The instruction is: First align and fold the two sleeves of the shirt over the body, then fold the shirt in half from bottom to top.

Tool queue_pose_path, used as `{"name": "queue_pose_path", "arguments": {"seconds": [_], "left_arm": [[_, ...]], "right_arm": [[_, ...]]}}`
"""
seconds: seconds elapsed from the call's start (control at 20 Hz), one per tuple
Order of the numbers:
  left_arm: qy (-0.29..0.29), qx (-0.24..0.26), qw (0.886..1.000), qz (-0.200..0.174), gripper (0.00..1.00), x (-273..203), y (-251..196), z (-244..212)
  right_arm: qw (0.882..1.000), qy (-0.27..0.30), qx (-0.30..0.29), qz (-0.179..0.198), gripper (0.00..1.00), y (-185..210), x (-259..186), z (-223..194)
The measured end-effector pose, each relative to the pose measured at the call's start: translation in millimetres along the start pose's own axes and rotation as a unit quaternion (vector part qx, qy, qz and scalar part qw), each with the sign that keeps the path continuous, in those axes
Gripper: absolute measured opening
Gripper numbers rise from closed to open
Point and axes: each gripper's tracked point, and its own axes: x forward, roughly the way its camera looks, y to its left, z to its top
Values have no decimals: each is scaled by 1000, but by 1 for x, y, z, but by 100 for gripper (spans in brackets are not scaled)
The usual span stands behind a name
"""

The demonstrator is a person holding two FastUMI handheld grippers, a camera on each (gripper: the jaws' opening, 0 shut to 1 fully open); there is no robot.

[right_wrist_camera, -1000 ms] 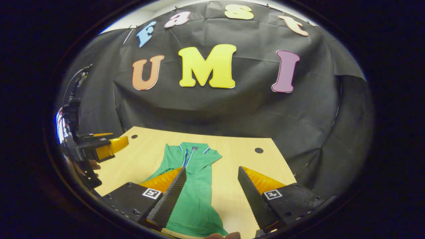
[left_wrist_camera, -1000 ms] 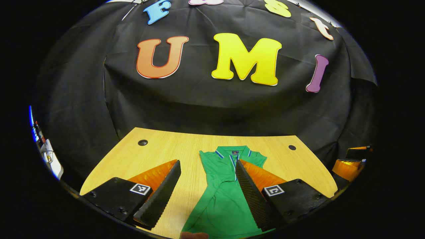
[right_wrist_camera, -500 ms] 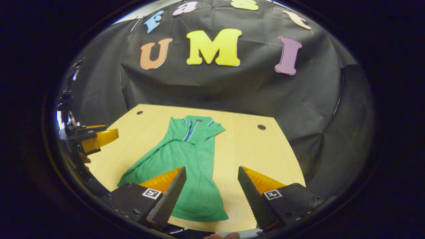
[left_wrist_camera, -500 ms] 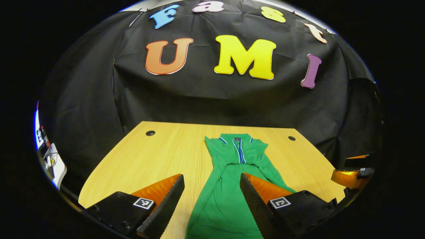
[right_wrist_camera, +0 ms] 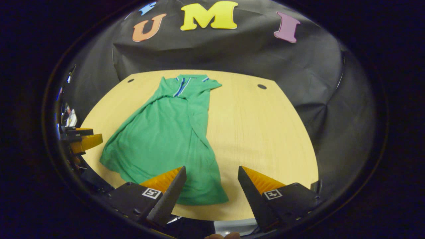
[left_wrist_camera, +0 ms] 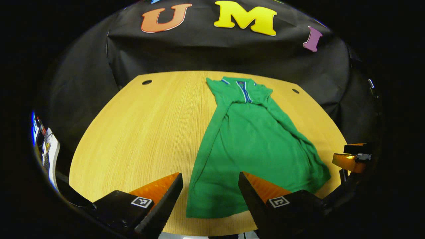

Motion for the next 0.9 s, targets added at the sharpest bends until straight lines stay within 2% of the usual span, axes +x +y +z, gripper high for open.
{"name": "queue_pose_path", "arguments": {"seconds": [0.4, 0.75, 0.9], "left_arm": [[91, -20, 996, 5, 100, 6, 9, -47], [137, -16, 990, 5, 100, 7, 9, -63], [140, -9, 990, 9, 100, 7, 10, -63]], "right_arm": [[998, 68, 9, -7, 96, -7, 26, -36], [995, 100, 5, -7, 96, -5, 40, -56], [995, 103, 16, 1, 95, -1, 43, -59]]}}
